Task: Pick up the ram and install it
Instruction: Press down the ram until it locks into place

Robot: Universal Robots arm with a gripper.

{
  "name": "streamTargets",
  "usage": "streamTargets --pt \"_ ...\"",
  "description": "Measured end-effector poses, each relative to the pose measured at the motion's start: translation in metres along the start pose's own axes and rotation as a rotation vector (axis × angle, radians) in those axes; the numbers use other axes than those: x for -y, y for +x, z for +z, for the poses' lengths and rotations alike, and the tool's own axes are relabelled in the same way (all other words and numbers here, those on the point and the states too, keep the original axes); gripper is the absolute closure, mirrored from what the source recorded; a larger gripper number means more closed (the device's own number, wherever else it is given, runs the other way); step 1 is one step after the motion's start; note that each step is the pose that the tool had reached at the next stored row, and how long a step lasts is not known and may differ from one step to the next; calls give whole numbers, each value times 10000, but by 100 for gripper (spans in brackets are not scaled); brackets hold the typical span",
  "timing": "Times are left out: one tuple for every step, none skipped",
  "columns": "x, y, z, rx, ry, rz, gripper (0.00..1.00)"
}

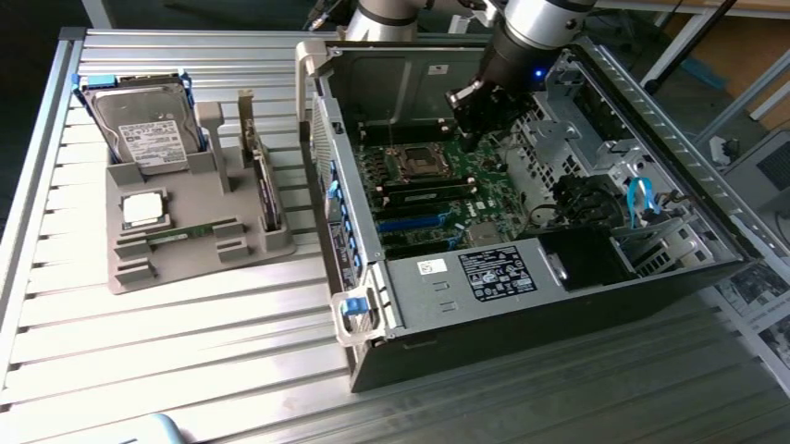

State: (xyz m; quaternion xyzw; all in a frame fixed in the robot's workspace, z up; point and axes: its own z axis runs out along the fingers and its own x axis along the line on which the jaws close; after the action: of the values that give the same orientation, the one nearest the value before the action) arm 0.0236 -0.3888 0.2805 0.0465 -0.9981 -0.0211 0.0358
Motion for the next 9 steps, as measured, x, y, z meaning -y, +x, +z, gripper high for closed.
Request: streamTargets --pt "0 0 0 4 -5 76 89" --pt "0 0 0 7 -11 159 89" --pt "0 0 1 11 -17 237 89" --pt "0 0 1 15 -22 318 89" --pt "0 -1 2 18 -27 388 89" --pt "1 0 2 21 -32 471 89" --pt "1 0 2 25 -39 561 89" --pt "1 0 2 29 -44 634 89" --pt "2 0 3 35 -53 762 89"
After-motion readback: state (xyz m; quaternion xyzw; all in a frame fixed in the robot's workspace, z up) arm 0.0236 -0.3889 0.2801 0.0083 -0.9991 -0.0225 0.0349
